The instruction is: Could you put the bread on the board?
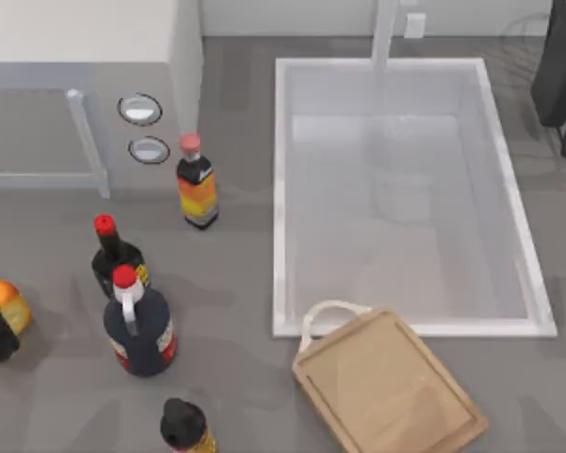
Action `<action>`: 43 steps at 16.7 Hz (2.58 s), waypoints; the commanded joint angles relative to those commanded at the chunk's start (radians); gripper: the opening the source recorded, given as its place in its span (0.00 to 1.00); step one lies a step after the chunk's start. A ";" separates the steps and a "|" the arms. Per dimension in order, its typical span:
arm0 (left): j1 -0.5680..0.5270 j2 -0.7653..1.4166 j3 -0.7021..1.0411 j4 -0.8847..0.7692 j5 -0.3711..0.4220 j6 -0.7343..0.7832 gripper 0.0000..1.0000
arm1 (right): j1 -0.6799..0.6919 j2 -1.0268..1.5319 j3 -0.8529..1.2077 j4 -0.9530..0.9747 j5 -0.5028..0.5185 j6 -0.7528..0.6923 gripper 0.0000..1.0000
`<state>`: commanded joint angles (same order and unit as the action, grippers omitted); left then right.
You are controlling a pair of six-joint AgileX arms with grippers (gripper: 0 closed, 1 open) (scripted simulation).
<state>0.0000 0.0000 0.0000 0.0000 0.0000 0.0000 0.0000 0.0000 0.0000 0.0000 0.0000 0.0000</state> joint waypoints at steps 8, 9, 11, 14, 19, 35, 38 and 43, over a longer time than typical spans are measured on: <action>0.007 0.223 0.192 -0.182 0.005 0.105 1.00 | 0.000 0.000 0.000 0.000 0.000 0.000 1.00; 0.011 0.296 0.244 -0.231 0.005 0.131 1.00 | 0.000 0.000 0.000 0.000 0.000 0.000 1.00; 0.020 0.471 0.359 -0.334 0.006 0.185 1.00 | 0.000 0.000 0.000 0.000 0.000 0.000 1.00; 0.032 0.779 0.547 -0.485 0.008 0.271 1.00 | 0.000 0.000 0.000 0.000 0.000 0.000 1.00; 0.046 1.283 0.847 -0.725 0.012 0.422 1.00 | 0.000 0.000 0.000 0.000 0.000 0.000 1.00; 0.061 1.716 1.113 -0.973 0.001 0.587 1.00 | 0.000 0.000 0.000 0.000 0.000 0.000 1.00; 0.063 1.765 1.051 -0.850 0.001 0.589 1.00 | 0.000 0.000 0.000 0.000 0.000 0.000 1.00; 0.065 1.820 0.983 -0.733 0.001 0.593 1.00 | 0.000 0.000 0.000 0.000 0.000 0.000 1.00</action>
<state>0.0652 1.8203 0.9825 -0.7332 0.0011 0.5929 0.0000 0.0000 0.0000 0.0000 0.0000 0.0000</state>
